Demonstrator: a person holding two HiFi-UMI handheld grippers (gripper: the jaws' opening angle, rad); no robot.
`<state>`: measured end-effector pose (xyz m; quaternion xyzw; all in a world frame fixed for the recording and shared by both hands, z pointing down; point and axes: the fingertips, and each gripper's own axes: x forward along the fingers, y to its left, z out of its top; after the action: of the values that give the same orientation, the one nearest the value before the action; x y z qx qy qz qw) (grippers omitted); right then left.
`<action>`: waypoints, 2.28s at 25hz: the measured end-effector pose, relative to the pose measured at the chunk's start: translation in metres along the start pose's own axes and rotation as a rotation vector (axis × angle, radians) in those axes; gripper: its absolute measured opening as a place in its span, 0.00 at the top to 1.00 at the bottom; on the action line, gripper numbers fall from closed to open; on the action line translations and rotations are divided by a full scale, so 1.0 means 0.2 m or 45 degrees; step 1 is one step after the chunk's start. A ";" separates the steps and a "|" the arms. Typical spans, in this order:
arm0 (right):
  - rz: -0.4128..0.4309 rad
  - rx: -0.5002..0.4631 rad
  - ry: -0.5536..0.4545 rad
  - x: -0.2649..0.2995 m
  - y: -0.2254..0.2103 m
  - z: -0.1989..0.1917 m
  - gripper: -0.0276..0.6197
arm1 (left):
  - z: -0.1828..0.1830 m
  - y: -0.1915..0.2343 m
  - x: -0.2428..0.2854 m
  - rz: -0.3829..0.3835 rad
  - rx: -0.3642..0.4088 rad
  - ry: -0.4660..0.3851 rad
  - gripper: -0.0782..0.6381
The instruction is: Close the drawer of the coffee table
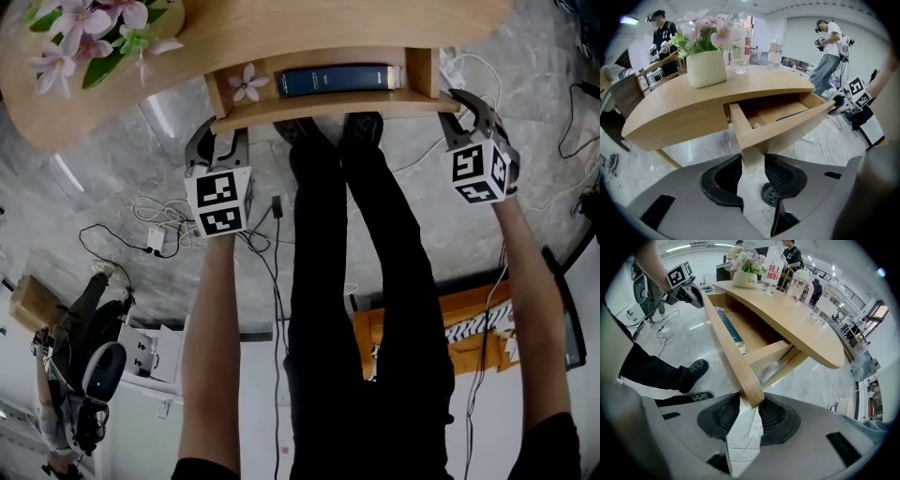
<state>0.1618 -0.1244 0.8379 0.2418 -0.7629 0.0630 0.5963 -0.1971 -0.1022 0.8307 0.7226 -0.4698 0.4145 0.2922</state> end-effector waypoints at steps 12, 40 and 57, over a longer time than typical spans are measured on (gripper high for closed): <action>-0.084 0.073 0.008 0.11 -0.23 0.11 0.77 | 0.20 0.13 0.13 0.061 -0.086 -0.081 0.69; -0.272 0.335 -0.023 0.25 -0.54 0.22 0.75 | 0.39 0.28 0.30 0.226 -0.186 -0.133 0.72; -0.226 0.600 0.002 -0.48 -0.31 -0.02 0.75 | 0.31 -0.11 -0.47 0.252 -0.210 -0.034 0.80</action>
<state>0.2094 -0.1483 0.7372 0.4400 -0.7025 0.1868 0.5273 -0.1762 -0.1025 0.7184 0.6517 -0.5752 0.3916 0.3018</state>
